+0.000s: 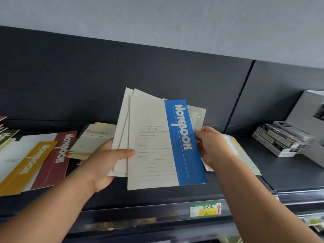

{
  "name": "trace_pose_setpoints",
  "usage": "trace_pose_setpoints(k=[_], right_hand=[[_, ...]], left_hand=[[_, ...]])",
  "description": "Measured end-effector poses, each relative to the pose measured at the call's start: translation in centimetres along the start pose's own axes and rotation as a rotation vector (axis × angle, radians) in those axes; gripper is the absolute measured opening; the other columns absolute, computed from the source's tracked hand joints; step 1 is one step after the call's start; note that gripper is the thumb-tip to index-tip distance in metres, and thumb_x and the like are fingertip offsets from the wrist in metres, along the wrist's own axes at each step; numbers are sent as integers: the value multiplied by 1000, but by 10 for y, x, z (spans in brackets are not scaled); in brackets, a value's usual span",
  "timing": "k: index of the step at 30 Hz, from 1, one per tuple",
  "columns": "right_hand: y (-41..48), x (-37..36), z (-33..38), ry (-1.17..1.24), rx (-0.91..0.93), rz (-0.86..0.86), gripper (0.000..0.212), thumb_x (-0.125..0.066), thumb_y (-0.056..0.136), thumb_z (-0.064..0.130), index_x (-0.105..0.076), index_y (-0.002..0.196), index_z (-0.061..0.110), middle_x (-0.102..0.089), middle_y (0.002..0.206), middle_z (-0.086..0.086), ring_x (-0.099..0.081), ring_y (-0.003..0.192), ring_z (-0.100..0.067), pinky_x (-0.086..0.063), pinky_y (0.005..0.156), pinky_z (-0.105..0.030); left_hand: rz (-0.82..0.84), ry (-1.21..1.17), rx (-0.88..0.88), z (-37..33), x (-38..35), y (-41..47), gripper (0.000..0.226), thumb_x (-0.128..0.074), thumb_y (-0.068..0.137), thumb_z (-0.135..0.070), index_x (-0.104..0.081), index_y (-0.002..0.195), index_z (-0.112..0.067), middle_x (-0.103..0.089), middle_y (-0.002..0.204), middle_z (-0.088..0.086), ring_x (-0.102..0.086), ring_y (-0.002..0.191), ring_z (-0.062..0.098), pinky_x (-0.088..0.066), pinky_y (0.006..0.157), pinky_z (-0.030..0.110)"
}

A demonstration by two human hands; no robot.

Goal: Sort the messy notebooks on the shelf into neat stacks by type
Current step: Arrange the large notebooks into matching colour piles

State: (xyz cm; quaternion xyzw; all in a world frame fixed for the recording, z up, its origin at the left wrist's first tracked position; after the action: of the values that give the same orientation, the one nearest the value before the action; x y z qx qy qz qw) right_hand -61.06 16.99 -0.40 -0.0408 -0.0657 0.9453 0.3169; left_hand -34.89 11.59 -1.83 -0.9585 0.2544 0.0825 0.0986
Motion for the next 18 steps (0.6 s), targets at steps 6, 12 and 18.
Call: trace_pose_setpoints(k=[6, 12, 18], right_hand=[[14, 72, 11, 57, 24, -175, 15, -45, 98, 7, -59, 93, 11, -62, 83, -9, -59, 70, -23, -51, 66, -35], [55, 155, 17, 3, 44, -242, 12, -48, 99, 12, -60, 96, 14, -63, 87, -7, -60, 73, -24, -51, 66, -34], [109, 218, 10, -144, 28, -210, 14, -51, 98, 16, -61, 109, 16, -63, 84, -4, -60, 77, -27, -53, 82, -45]], left_hand=[[-25, -30, -20, -5, -18, 2, 36, -55, 87, 3, -64, 116, -17, -73, 107, 9, -71, 93, 26, -56, 71, 38], [-137, -81, -52, -6, -44, 14, 34, -56, 87, 1, -65, 115, -17, -74, 104, 8, -72, 87, 22, -53, 71, 36], [-268, -93, -44, 7, -85, 23, 30, -56, 89, -1, -66, 109, -20, -75, 99, 4, -72, 83, 20, -57, 60, 31]])
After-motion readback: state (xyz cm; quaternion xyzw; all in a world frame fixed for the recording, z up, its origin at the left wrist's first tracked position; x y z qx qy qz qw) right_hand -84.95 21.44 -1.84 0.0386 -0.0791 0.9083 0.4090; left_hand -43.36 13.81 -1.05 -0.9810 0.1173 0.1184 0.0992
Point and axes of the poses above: each hand's wrist, its own y-axis towards the middle knuckle, its own x-axis out of the back of the hand, z = x × y, the point moved 8 cm from there along y, towards the middle knuckle
